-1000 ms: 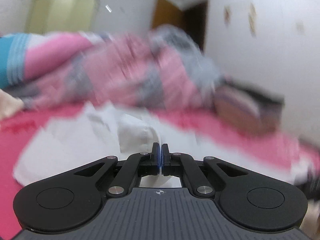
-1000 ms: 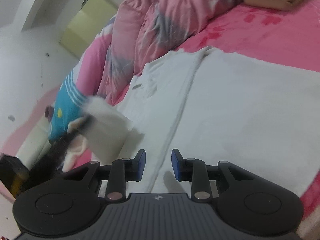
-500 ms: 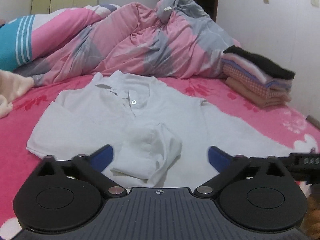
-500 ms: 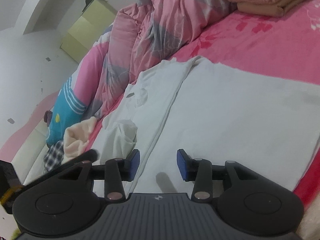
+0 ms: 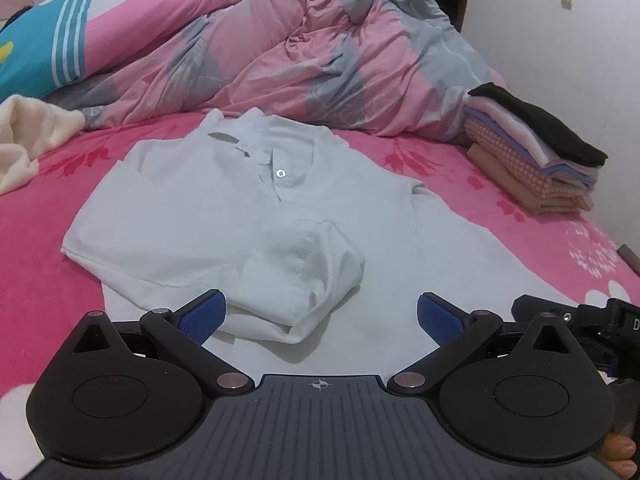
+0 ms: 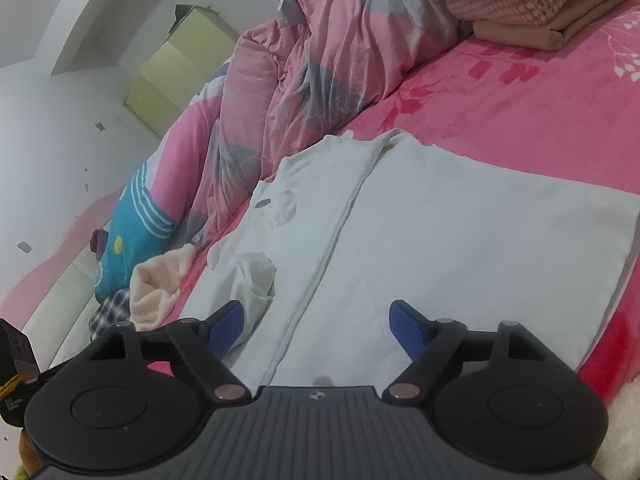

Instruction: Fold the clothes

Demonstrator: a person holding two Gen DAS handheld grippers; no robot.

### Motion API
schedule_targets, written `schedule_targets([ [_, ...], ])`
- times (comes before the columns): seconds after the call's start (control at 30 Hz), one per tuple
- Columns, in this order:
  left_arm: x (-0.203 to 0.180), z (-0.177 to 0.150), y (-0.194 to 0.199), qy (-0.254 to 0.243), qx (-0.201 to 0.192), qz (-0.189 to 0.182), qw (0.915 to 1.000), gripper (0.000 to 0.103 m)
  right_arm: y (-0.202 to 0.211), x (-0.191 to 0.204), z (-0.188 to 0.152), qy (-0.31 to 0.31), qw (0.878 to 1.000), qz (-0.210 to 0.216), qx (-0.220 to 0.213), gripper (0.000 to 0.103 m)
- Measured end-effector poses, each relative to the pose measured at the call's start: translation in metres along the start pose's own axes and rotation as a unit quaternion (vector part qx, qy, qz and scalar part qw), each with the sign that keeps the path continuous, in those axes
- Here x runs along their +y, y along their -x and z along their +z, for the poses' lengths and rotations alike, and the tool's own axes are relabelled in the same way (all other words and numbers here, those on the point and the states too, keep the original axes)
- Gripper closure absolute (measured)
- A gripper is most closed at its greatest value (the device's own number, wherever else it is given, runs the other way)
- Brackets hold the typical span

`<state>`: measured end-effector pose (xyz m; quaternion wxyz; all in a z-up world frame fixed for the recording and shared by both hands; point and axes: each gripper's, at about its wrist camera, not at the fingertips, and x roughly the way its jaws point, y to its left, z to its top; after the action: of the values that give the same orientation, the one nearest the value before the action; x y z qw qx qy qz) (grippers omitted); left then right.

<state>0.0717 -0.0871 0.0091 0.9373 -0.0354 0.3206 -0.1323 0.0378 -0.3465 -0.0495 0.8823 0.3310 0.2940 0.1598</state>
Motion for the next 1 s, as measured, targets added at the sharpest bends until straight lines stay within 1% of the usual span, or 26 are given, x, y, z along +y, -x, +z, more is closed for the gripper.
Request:
schedule_targets([
  [0.03, 0.000, 0.000, 0.000, 0.003, 0.002, -0.001, 1.0000, 0.000, 0.000, 0.000, 0.000, -0.001, 1.000, 0.000, -0.001, 0.017],
  [0.17, 0.006, 0.001, -0.003, 0.036, 0.033, -0.018, 0.9987, 0.000, 0.003, 0.001, 0.000, -0.002, 1.000, 0.001, -0.004, 0.016],
  [0.2, 0.007, 0.001, -0.005, 0.042, 0.040, -0.019, 0.9982, 0.001, 0.003, 0.001, 0.000, -0.002, 1.000, 0.001, -0.004, 0.015],
  [0.33, 0.012, -0.001, -0.004, 0.053, 0.045, -0.009, 0.9975, 0.002, 0.004, 0.003, -0.001, 0.000, 1.000, 0.003, -0.004, 0.015],
  [0.57, 0.016, -0.001, -0.003, 0.059, 0.047, 0.004, 0.9971, 0.004, 0.003, 0.004, -0.002, 0.000, 1.000, 0.005, -0.002, 0.015],
  [0.63, 0.016, -0.001, -0.001, 0.055, 0.042, 0.011, 0.9976, 0.004, 0.003, 0.005, -0.002, 0.001, 1.000, 0.006, -0.001, 0.015],
  [0.77, 0.015, -0.001, 0.005, 0.042, 0.017, 0.023, 0.9987, 0.003, 0.003, 0.006, -0.003, 0.001, 1.000, 0.006, 0.001, 0.014],
  [0.83, 0.015, 0.000, 0.006, 0.039, 0.013, 0.028, 0.9988, 0.003, 0.003, 0.006, -0.004, 0.001, 1.000, 0.006, 0.002, 0.014],
  [1.0, 0.017, 0.001, 0.004, 0.043, 0.020, 0.031, 0.9984, 0.003, 0.002, 0.007, -0.005, 0.002, 1.000, 0.008, 0.003, 0.014],
])
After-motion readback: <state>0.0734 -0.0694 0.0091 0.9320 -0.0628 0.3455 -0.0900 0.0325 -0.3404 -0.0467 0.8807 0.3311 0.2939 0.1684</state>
